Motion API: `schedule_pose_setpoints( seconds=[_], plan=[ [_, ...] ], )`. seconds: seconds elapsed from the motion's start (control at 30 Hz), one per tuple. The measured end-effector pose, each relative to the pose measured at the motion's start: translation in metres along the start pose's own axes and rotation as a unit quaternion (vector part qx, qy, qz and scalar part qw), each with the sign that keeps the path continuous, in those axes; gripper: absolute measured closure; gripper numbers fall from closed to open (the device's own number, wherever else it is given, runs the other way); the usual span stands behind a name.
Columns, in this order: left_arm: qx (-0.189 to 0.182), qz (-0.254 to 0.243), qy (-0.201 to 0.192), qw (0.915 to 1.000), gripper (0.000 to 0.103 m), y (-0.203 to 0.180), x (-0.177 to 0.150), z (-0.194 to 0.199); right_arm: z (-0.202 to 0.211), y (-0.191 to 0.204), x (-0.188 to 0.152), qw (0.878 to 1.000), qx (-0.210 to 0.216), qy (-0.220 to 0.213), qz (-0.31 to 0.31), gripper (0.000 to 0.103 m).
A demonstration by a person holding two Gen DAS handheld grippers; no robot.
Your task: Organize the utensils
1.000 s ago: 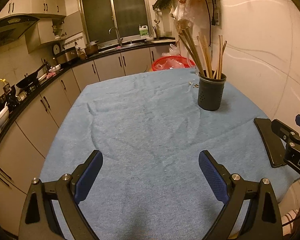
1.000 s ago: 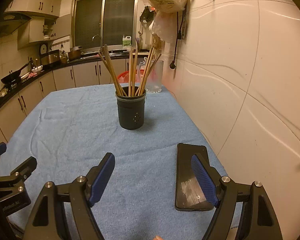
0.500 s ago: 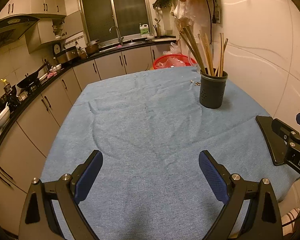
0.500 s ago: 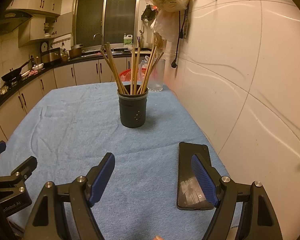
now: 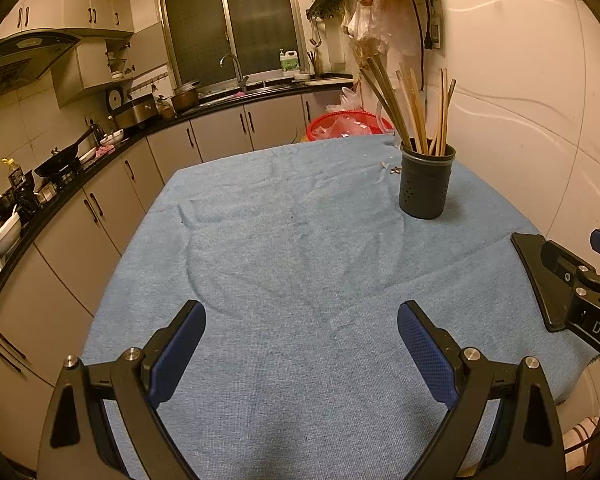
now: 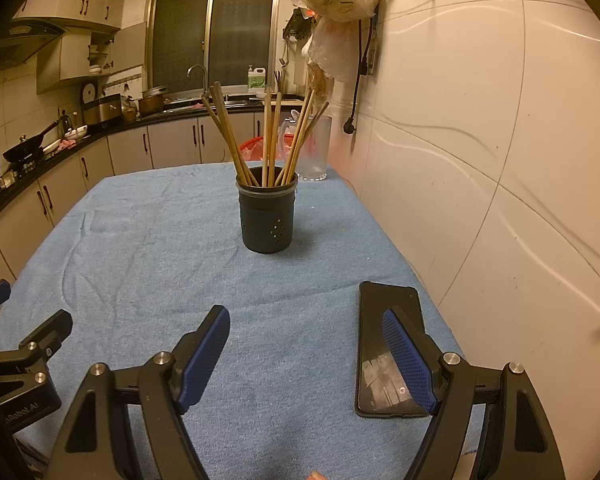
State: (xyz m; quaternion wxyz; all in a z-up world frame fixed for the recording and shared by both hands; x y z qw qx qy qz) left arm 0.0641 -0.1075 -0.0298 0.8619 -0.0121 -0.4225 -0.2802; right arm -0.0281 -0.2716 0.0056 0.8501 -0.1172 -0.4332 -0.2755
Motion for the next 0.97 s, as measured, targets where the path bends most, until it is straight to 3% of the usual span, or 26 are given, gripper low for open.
schedule_pose_setpoints(
  seconds=[0.67, 0.8, 0.9, 0.97],
  plan=[
    [0.002, 0.006, -0.001, 1.0000, 0.006, 0.003, -0.001, 0.002, -0.001, 0.003, -0.003, 1.000, 0.001, 0.002, 0.002, 0.022],
    [0.016, 0.014, 0.005, 0.9998, 0.006, 0.009, -0.002, 0.001, -0.003, 0.004, -0.004, 1.000, 0.003, 0.003, 0.003, 0.022],
    [0.045, 0.022, 0.017, 0.9986, 0.006, 0.025, -0.005, -0.004, -0.014, 0.008, -0.007, 1.000, 0.012, 0.021, -0.003, 0.022],
    [0.036, 0.041, 0.033, 0.9980, 0.006, 0.041, -0.010, -0.018, -0.030, 0.011, -0.010, 0.999, 0.019, 0.045, -0.010, 0.021]
  ],
)
Point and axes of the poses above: each gripper's, at about its wrist camera, not at the fingertips, and z roughly against the way its jaws point, y to its left, x to its top, the point moved 10 cm from there along -z, roughly the way its jaws point, and after that the axes turned 10 degrees about -z, right-handed, at the moved point
